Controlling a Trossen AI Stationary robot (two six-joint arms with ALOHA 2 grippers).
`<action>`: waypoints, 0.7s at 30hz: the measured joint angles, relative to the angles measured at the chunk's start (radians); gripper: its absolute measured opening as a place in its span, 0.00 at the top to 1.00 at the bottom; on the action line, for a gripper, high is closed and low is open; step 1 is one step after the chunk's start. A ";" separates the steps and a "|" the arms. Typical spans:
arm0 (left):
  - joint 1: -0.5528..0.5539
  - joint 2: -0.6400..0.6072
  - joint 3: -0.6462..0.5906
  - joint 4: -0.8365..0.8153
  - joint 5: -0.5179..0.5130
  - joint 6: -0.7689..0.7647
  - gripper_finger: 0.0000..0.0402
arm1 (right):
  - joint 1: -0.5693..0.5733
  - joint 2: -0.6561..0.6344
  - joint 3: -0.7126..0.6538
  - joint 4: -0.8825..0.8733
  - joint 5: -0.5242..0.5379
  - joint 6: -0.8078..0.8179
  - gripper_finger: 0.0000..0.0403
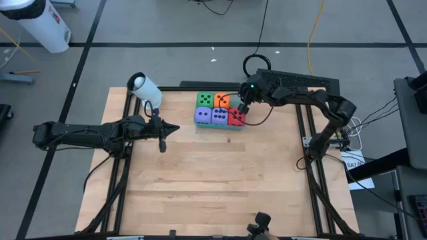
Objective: Pick & Place Dice
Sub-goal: Put the small green dice into the green container
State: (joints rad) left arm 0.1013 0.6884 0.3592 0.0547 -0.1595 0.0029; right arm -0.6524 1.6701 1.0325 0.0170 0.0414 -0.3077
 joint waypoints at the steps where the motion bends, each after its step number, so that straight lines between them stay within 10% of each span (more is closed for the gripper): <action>1: 0.000 0.000 0.000 0.000 0.000 0.000 0.96 | -0.005 0.008 0.000 0.003 0.000 0.006 0.87; 21: 0.000 0.000 0.000 0.000 0.000 -0.003 0.96 | -0.007 0.017 0.000 0.016 -0.101 0.041 0.70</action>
State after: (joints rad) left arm 0.1013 0.6881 0.3592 0.0544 -0.1596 -0.0006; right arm -0.6595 1.6871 1.0323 0.0330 -0.0594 -0.2667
